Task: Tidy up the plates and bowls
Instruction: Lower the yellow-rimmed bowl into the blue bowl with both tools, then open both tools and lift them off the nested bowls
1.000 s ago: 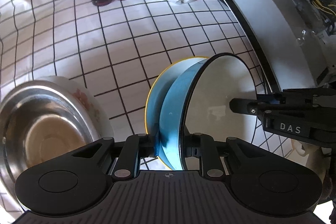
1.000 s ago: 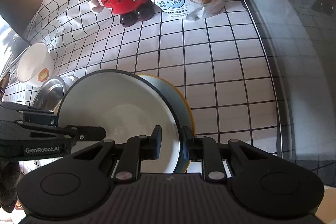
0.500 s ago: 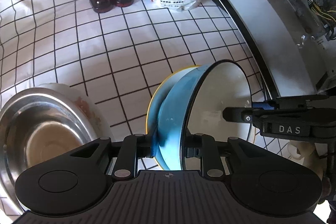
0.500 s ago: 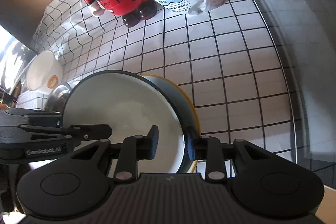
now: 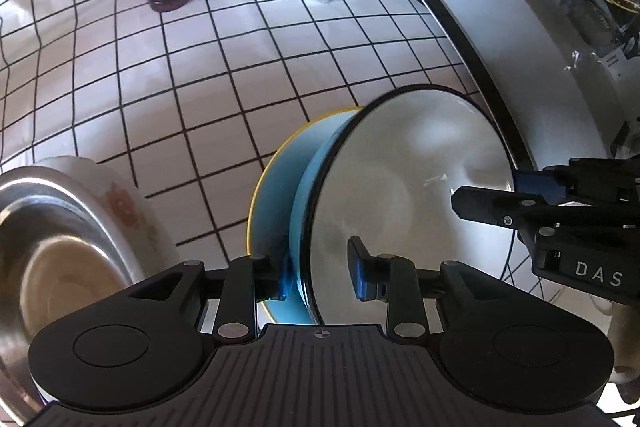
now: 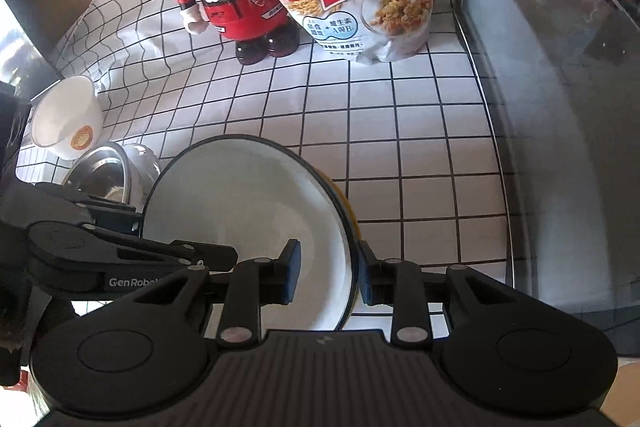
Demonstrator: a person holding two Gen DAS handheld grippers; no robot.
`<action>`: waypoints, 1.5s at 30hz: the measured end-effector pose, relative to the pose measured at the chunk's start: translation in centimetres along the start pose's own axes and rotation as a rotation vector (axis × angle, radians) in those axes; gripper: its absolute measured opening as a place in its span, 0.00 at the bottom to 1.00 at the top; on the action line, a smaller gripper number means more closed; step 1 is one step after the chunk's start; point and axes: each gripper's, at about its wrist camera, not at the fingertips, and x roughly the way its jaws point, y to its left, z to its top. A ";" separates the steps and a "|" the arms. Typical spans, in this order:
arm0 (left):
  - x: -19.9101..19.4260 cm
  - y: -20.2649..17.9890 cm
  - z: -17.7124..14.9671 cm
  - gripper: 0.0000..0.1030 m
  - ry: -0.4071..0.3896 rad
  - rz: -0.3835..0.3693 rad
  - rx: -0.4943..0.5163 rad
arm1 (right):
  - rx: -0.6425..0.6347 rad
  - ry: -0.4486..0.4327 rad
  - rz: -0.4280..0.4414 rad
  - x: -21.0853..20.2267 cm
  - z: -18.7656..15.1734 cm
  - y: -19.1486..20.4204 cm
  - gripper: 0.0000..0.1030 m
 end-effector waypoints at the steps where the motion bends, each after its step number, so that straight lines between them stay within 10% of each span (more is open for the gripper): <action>1: 0.0 0.0 0.0 0.30 0.003 -0.003 0.004 | 0.004 0.000 0.002 0.0 0.0 -0.1 0.29; 19: -1.4 0.1 -0.3 0.30 0.029 -0.021 0.036 | -0.001 -0.004 0.018 0.3 0.5 0.2 0.29; 37: -1.6 -4.1 -1.3 0.26 -0.078 0.292 0.411 | -0.022 -0.009 0.006 0.1 0.1 0.5 0.29; 45: -3.0 -3.1 -1.3 0.24 -0.087 0.215 0.340 | -0.026 -0.021 -0.008 -0.2 0.1 0.1 0.29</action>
